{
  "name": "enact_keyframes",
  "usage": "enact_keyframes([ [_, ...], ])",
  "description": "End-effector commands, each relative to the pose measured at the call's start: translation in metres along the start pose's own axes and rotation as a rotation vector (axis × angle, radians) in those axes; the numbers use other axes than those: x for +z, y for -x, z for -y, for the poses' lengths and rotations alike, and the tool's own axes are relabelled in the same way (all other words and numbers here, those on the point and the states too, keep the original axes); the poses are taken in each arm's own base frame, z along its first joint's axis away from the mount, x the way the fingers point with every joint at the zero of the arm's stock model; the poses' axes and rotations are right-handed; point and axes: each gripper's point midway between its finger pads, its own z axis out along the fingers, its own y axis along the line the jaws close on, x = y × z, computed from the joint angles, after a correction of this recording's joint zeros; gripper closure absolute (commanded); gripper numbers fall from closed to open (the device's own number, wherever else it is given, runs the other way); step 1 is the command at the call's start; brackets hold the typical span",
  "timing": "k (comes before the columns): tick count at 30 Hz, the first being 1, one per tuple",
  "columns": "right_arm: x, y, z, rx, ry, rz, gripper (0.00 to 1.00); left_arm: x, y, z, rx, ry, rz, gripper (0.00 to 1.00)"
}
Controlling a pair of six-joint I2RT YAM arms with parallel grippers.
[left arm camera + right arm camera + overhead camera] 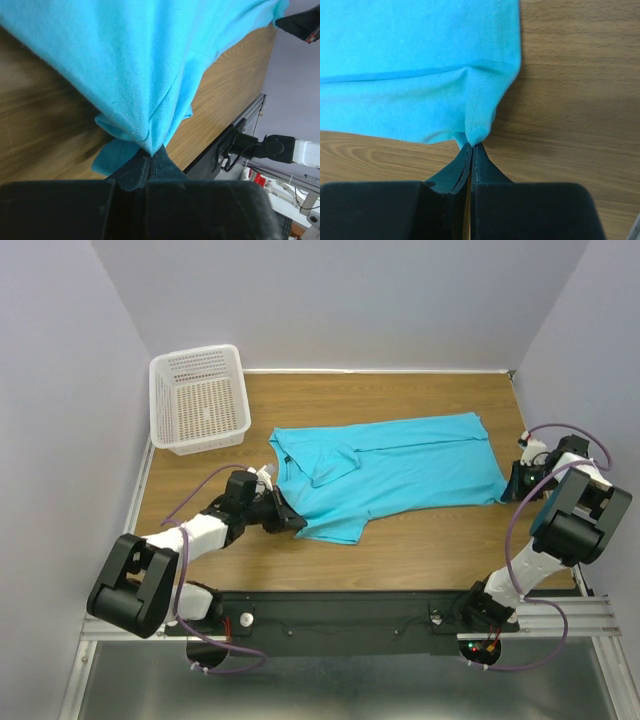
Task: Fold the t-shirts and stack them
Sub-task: Fold the tshirt
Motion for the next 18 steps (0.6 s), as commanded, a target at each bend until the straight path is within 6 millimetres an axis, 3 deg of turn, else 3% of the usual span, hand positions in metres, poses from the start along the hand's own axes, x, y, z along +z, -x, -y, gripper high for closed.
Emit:
enact_keyframes([
  [1,-0.006,0.014,0.015,-0.006,-0.047,0.014,0.99,-0.002,-0.019,-0.016,-0.056,0.008,-0.028,1.0],
  [5,-0.006,0.019,0.016,0.0,-0.048,0.023,0.99,-0.005,-0.029,-0.029,-0.094,0.037,-0.017,0.89],
  [6,-0.006,0.019,0.016,0.004,-0.045,0.023,0.99,-0.006,-0.03,-0.032,-0.1,0.049,-0.009,0.8],
  [10,-0.005,0.019,0.014,0.008,-0.034,0.026,0.99,-0.013,-0.033,-0.036,-0.094,0.077,0.007,0.64],
  [15,-0.007,0.019,0.012,0.0,-0.031,0.032,0.99,-0.029,-0.019,-0.037,-0.062,0.147,0.107,0.51],
  [18,-0.005,0.019,0.011,0.004,-0.023,0.032,0.99,-0.03,-0.023,-0.035,-0.065,0.141,0.101,0.5],
])
